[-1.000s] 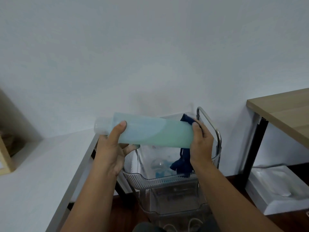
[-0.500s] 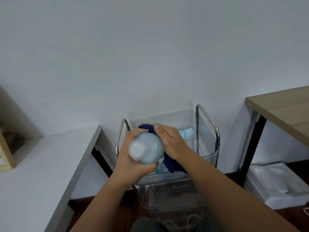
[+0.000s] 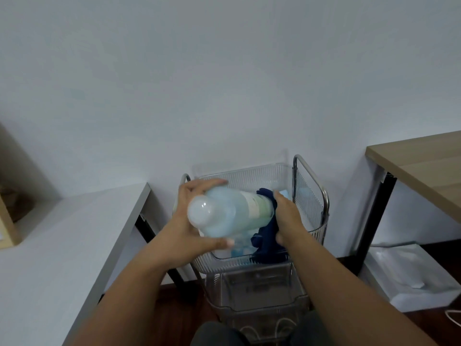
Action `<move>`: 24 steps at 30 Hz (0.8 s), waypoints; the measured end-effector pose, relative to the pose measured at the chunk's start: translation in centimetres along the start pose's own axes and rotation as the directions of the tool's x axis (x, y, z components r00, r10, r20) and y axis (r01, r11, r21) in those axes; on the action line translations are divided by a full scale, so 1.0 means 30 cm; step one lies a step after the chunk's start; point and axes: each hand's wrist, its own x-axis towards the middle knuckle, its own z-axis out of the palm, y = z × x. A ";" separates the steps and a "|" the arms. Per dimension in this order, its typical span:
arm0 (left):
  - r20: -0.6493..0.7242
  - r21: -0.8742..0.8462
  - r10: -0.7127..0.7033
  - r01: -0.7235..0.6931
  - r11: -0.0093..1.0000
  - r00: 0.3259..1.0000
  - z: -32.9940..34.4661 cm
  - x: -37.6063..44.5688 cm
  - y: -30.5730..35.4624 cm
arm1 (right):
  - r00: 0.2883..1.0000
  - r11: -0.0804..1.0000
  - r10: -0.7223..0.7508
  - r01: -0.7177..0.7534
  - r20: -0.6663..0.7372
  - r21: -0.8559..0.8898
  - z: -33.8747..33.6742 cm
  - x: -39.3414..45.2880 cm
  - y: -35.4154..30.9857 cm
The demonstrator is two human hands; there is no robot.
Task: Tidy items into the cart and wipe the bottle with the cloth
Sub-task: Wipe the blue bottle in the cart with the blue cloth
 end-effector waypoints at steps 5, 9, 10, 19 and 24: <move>-0.213 -0.687 -0.422 0.172 0.706 0.881 0.103 -0.004 0.022 | 0.930 0.936 -0.316 0.338 -0.190 0.097 0.041 -0.023 0.061; -0.352 -0.774 -0.508 0.060 0.630 0.787 0.130 0.018 0.022 | 0.842 0.864 -0.502 0.479 -0.199 -0.155 0.038 -0.050 0.103; -0.398 -0.718 -0.454 0.037 0.695 0.797 0.132 0.014 0.023 | 0.815 0.825 -0.559 0.525 -0.155 -0.210 0.033 -0.063 0.107; -0.300 -0.341 -0.157 0.048 0.939 0.941 0.142 -0.037 -0.025 | 0.394 0.393 -0.782 0.913 0.482 -0.109 0.165 -0.237 0.025; -0.391 -0.337 -0.133 -0.007 0.942 0.911 0.101 -0.056 -0.017 | 0.582 0.514 -0.686 0.813 0.437 -0.275 0.103 -0.131 0.003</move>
